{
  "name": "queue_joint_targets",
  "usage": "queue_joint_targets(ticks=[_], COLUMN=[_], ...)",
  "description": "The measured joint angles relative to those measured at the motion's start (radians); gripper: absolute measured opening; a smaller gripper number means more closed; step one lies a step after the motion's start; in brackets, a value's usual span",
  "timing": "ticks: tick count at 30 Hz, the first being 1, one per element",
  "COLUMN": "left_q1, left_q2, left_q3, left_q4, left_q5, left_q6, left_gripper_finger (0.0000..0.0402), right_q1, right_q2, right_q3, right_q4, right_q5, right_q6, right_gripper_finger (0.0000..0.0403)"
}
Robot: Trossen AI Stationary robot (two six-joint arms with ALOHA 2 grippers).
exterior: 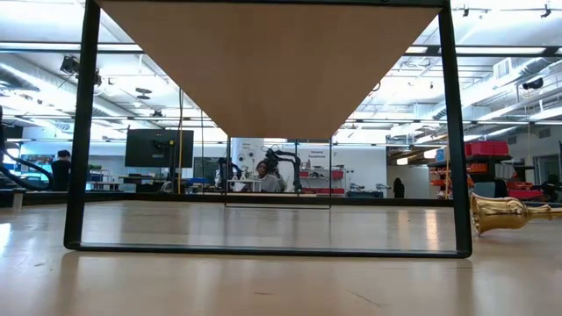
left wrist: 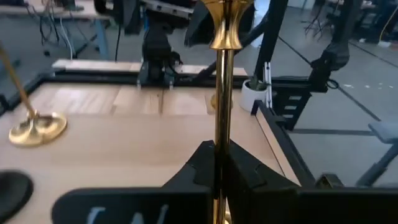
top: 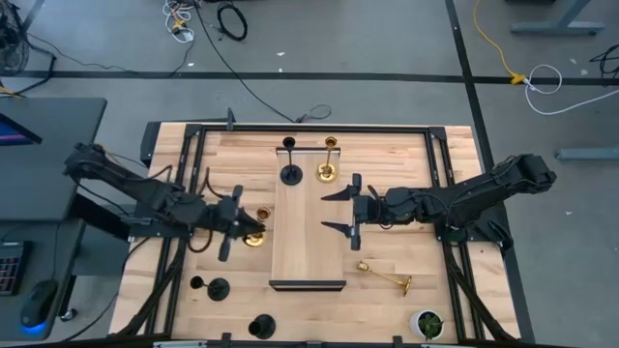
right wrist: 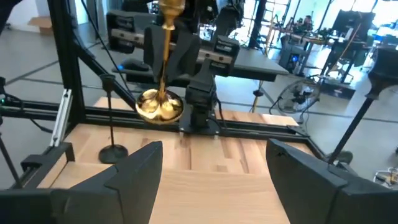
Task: Pick & Place candle stick holders
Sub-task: Put the left gold candle holder on the shelf aligned with the other gold candle holder
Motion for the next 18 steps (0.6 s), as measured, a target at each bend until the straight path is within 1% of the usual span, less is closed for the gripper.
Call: queue_joint_targets(ticks=[4,9,14,18], left_q1=[0.015,0.055,0.113,0.156], left_q2=[0.079,0.177,0.265,0.321], left_q3=[0.0,0.0,0.0,0.0], left_q4=[0.111,0.318,0.462,0.536], left_q5=[0.0,0.007,0.082,0.087], left_q6=[0.091,0.185,0.209,0.208], left_gripper_finger=[0.0013,0.0013,0.0013,0.0013], right_q1=[-0.006,-0.007,-0.007,-0.007], right_q2=[0.0,0.011,0.023,0.029], right_q3=[0.0,0.0,0.0,0.0], right_q4=[0.034,0.086,0.108,0.125], right_q5=[0.0,0.002,0.002,0.003], right_q6=[0.024,0.023,0.015,0.015], right_gripper_finger=[0.0286,0.0286,0.0286,0.0286])
